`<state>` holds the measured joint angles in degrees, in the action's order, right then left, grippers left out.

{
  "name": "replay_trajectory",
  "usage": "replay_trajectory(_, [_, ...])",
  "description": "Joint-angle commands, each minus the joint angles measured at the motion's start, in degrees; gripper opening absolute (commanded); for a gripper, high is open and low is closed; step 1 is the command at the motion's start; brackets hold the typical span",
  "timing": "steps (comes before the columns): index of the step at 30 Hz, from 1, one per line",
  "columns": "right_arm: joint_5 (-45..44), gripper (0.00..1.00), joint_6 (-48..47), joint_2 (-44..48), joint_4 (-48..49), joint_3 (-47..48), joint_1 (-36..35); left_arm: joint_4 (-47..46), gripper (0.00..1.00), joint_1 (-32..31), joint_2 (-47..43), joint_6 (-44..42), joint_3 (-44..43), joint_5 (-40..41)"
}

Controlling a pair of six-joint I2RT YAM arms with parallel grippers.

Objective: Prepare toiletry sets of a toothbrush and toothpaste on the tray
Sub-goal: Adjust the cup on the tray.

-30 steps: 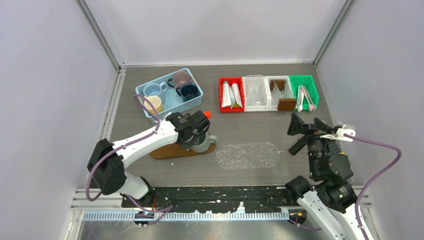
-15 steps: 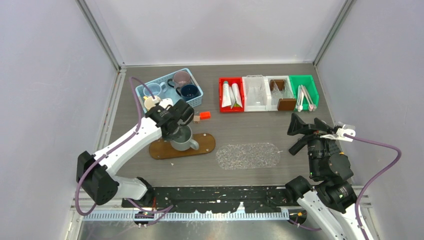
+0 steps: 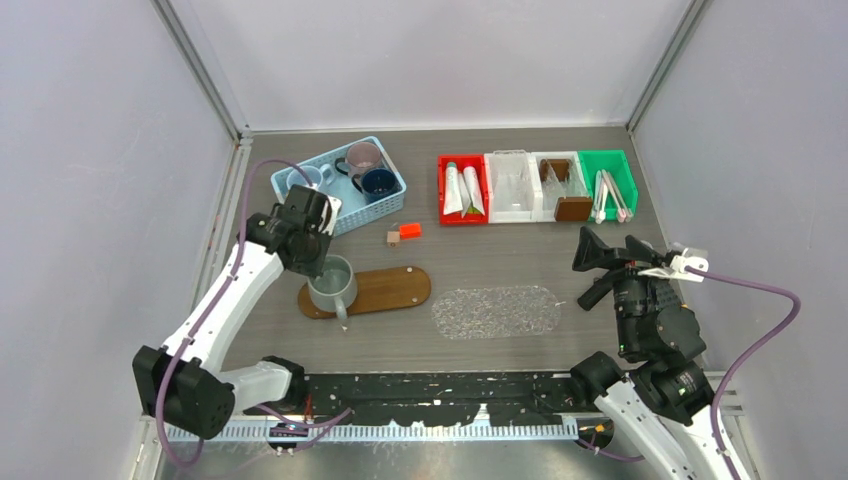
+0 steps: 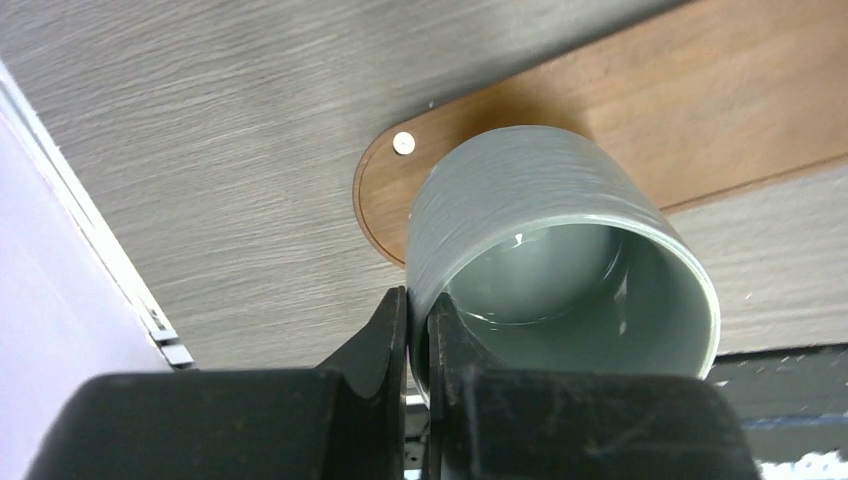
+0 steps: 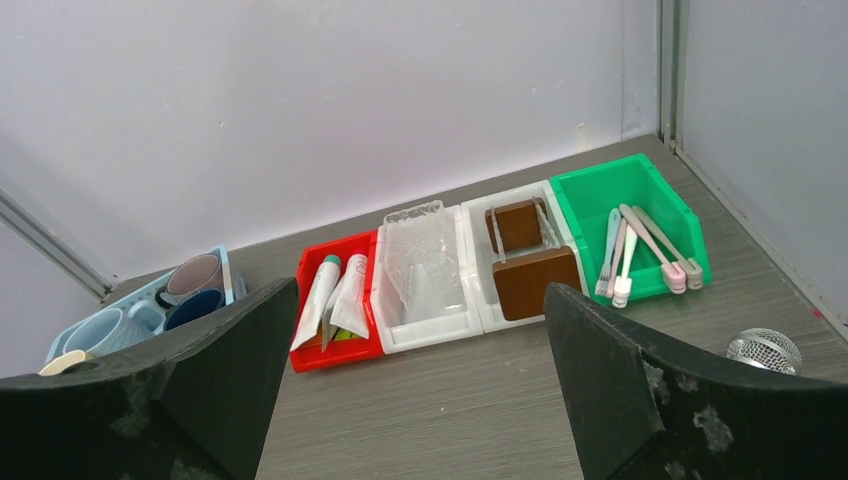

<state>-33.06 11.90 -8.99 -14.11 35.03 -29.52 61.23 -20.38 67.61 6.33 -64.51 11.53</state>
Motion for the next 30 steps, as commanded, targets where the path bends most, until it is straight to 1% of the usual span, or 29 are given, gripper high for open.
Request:
replay_trajectory(1, [0.6, 1.00, -0.6, -1.3, 2.1, 0.2, -1.3, -4.7, 0.00, 4.4, -2.9, -15.7, 2.3, -8.7])
replay_trajectory(3, [0.4, 1.00, -0.7, -1.6, 2.0, 0.1, -1.7, -6.4, 0.00, 5.4, -4.1, -17.6, 3.7, -9.0])
replay_trajectory(7, [0.3, 1.00, -0.8, -1.9, 2.0, 0.1, -2.1, -9.9, 0.00, 6.0, -6.4, -20.6, 8.1, -6.4])
replay_trajectory(15, [0.3, 1.00, -0.9, -2.1, 2.1, 0.0, -3.7, -15.6, 0.00, 7.5, -7.8, -20.9, 12.4, -5.2])
replay_trajectory(23, [0.5, 1.00, -0.9, -2.1, 2.1, 0.1, -4.1, -20.8, 0.00, 10.9, -9.5, -19.9, 15.5, -9.1])
replay_trajectory(30, [0.6, 1.00, -0.8, -2.3, 2.0, 0.1, -4.5, -20.8, 0.00, 11.1, -9.0, -21.2, 16.4, -10.6])
